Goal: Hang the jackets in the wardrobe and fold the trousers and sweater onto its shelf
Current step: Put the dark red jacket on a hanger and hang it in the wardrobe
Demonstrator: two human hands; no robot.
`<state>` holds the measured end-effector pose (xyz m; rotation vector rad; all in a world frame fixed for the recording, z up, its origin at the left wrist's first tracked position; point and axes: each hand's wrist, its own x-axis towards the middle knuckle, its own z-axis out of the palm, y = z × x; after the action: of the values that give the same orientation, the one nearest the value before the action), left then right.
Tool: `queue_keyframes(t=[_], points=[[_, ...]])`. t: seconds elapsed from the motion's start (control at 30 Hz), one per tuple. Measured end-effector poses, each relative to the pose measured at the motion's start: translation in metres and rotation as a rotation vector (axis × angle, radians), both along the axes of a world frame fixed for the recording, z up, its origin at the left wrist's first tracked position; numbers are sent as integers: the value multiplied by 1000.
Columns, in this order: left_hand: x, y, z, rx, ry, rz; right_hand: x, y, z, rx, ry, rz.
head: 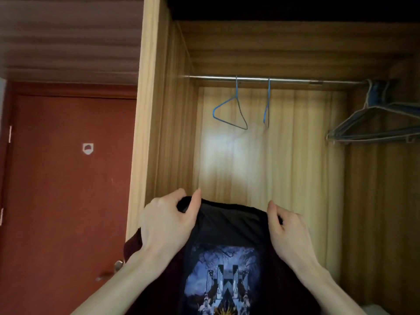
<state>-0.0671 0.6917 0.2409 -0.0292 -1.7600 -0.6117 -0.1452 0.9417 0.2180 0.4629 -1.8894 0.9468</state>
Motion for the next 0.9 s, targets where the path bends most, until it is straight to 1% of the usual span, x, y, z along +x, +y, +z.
queue_keyframes(t=[0.23, 0.37, 0.5, 0.67, 0.77, 0.9], points=[[-62, 18, 26, -20, -7, -28, -46, 2, 5, -91, -143, 26], [-96, 26, 34, -73, -1, -8, -69, 1, 26, -121, -147, 77], [-125, 32, 36, -147, -18, 16, -79, -22, 96, -136, -115, 168], [-150, 23, 45, -159, -21, 70, -96, -69, 189, -139, -117, 336], [-159, 17, 55, -149, -40, 87, -110, -92, 230, -145, -96, 347], [-164, 11, 68, -137, -81, 129, -135, -115, 269, -200, -88, 332]])
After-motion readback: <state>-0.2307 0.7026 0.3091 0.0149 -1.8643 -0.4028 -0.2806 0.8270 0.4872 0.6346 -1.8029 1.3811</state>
